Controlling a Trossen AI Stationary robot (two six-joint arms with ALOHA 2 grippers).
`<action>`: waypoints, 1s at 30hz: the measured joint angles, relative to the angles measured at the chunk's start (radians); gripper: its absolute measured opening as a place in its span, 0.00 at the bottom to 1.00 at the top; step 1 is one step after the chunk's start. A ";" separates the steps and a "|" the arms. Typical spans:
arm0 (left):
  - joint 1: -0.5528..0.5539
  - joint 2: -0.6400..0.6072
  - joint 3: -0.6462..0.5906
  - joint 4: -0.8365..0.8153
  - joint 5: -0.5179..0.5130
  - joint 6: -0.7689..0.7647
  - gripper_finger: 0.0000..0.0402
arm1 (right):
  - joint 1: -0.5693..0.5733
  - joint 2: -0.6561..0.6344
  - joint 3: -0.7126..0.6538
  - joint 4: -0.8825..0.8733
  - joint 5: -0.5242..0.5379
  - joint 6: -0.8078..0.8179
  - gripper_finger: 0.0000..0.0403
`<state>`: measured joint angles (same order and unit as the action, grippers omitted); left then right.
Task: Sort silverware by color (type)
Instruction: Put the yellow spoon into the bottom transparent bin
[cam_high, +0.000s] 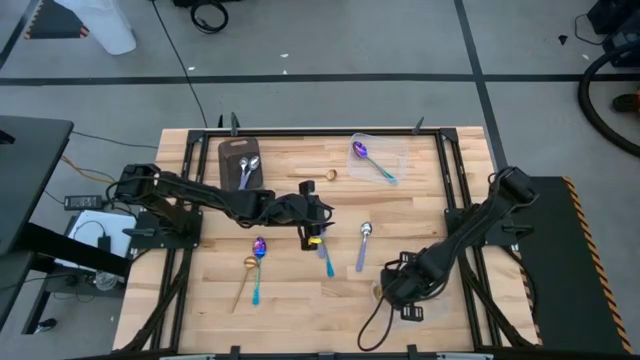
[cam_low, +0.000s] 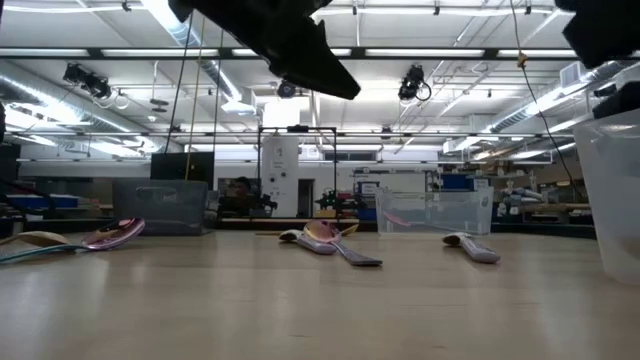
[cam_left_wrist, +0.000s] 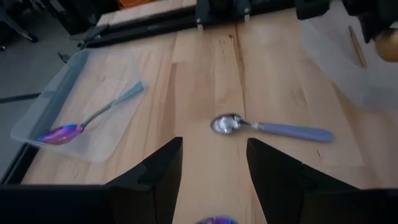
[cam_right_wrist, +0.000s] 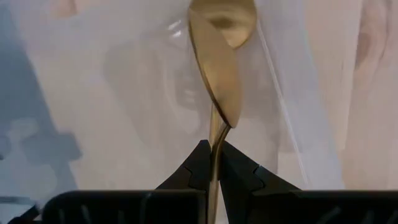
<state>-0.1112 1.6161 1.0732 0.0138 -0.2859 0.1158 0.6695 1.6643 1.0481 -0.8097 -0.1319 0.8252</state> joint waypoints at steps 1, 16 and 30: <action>0.000 -0.008 0.000 -0.012 0.001 -0.006 0.47 | -0.004 0.011 0.000 0.000 -0.001 0.007 0.08; -0.008 -0.098 0.000 -0.296 0.004 -0.281 0.47 | -0.072 -0.088 -0.001 -0.066 -0.022 0.003 0.30; -0.084 -0.077 -0.001 -0.531 0.004 -0.645 0.47 | -0.078 -0.310 -0.001 -0.083 0.579 -0.292 0.30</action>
<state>-0.1951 1.5392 1.0721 -0.5171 -0.2820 -0.5292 0.5911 1.3547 1.0473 -0.8922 0.4470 0.5335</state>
